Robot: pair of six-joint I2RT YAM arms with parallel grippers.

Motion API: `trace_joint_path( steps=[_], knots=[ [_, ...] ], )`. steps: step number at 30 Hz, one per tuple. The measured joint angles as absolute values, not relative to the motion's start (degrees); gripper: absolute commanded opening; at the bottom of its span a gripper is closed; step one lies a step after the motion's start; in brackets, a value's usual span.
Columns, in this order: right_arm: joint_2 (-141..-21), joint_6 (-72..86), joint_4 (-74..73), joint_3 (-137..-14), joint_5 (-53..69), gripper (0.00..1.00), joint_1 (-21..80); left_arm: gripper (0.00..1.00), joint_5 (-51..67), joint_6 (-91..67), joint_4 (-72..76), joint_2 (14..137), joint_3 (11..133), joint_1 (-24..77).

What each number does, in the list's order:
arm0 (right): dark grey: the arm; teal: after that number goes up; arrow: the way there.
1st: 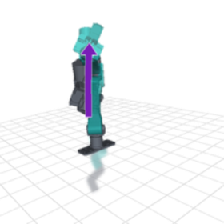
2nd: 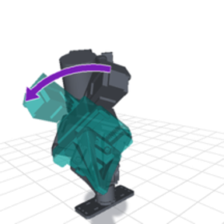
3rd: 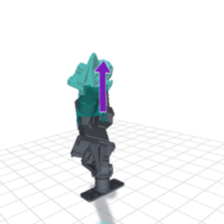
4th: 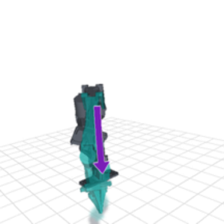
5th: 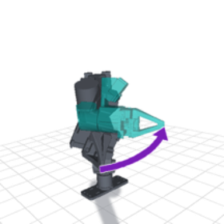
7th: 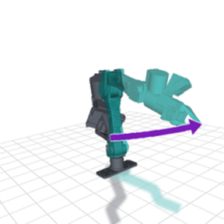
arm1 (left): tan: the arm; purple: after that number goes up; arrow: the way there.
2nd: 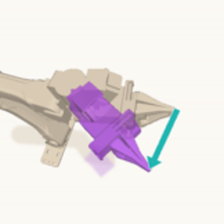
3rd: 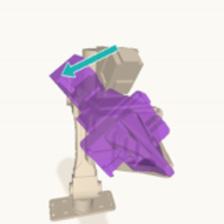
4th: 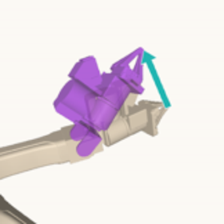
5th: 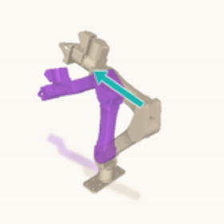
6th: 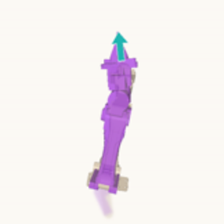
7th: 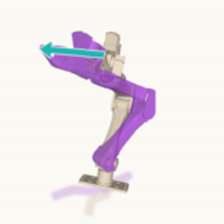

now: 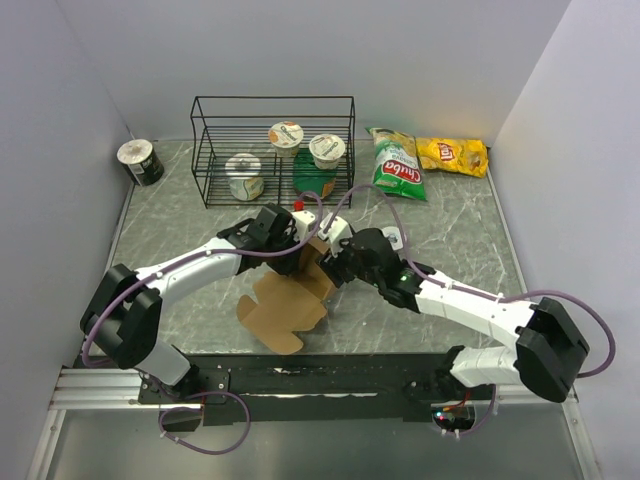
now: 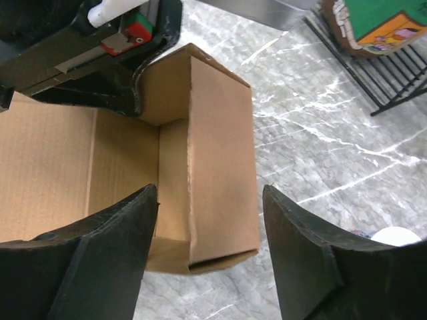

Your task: Fold the paper box

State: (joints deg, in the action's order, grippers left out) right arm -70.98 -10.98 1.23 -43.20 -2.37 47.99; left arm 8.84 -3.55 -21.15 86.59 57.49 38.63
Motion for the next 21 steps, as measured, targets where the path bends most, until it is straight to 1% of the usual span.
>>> trace_joint_path(
  steps=[3,5,10,11,13,14,16,17,19,20,21],
  knots=[
    [-72.38,-11.16,1.23,-43.88,-2.11,0.63,47.99,0.01,8.73,-3.55,-21.34,86.85,57.63,38.72],
    [-73.63,-11.16,1.56,-44.64,-2.15,0.57,47.99,0.01,8.73,-3.49,-21.50,86.98,57.63,38.76],
    [-76.53,-10.26,3.40,-45.43,-2.87,0.47,47.99,0.01,8.62,-3.36,-22.00,87.18,57.67,38.94],
    [-76.84,-9.96,3.75,-45.43,-3.38,0.42,48.01,0.01,8.54,-3.27,-22.15,87.33,57.67,38.94],
    [-77.45,-9.61,4.40,-45.43,-4.08,0.37,48.01,0.04,8.45,-3.18,-22.15,87.64,57.71,38.94],
    [-77.84,-9.28,4.80,-45.43,-4.69,0.32,48.01,0.10,8.29,-3.18,-22.20,87.77,57.74,38.94],
    [-78.54,-8.95,5.45,-45.43,-5.98,0.26,48.01,0.18,7.88,-3.14,-22.39,87.90,57.74,38.94],
    [-78.78,-8.75,5.69,-45.43,-6.57,0.20,48.01,0.38,7.73,-3.11,-22.59,87.92,57.74,38.92],
    [-79.20,-8.47,5.58,-45.43,-7.68,0.17,48.01,0.56,7.77,-2.68,-22.57,87.90,57.74,38.94],
    [-79.33,-8.21,5.48,-45.43,-7.94,0.16,47.99,0.69,7.70,-2.92,-22.33,87.90,57.80,39.00],
    [-79.37,-7.97,5.43,-45.43,-8.12,0.15,48.01,0.75,7.68,-2.92,-22.00,87.90,57.82,39.05]
  ],
)
